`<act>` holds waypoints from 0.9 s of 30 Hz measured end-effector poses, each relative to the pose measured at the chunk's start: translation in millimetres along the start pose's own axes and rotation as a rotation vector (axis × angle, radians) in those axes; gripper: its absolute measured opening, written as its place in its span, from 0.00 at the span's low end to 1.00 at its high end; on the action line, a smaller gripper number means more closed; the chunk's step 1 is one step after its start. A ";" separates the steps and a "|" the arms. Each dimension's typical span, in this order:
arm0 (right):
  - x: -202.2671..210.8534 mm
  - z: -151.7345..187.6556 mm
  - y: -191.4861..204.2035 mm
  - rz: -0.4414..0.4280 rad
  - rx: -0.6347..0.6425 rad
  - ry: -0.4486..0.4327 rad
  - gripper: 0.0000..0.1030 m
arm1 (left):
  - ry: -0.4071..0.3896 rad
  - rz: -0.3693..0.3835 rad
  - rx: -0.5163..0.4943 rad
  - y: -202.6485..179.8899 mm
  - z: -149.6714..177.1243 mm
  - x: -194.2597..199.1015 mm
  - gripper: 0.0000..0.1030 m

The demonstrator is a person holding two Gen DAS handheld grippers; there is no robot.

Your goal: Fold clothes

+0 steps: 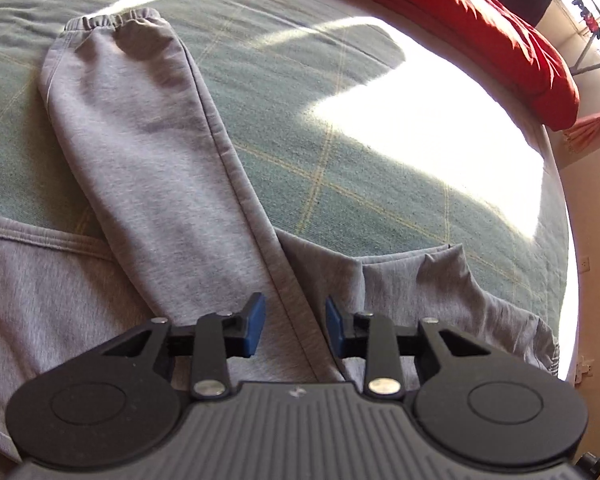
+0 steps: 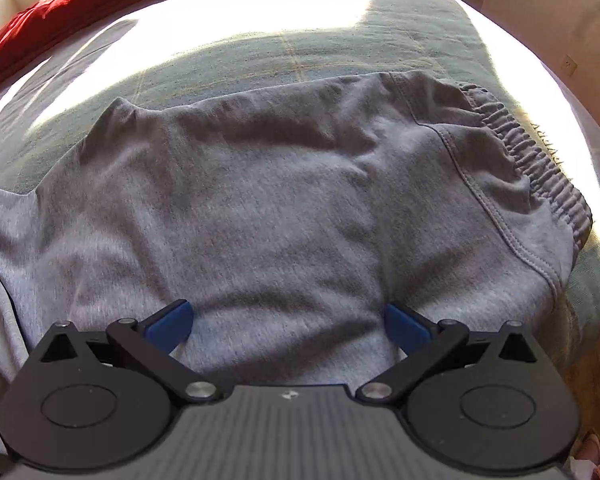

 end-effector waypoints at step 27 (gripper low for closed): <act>-4.7 -30.4 -5.3 -0.085 -0.075 0.026 1.00 | 0.062 -0.383 -0.094 -25.8 -61.3 -65.1 0.04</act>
Point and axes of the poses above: each gripper's, at about its wrist camera, not at the fingertips, and x roughly against the way its jaws point, y to its left, z to its underside, the point moved 5 cm from there along -x, roughly the way its jaws point, and after that the axes turned 14 degrees about -z, right-handed, at the moved point
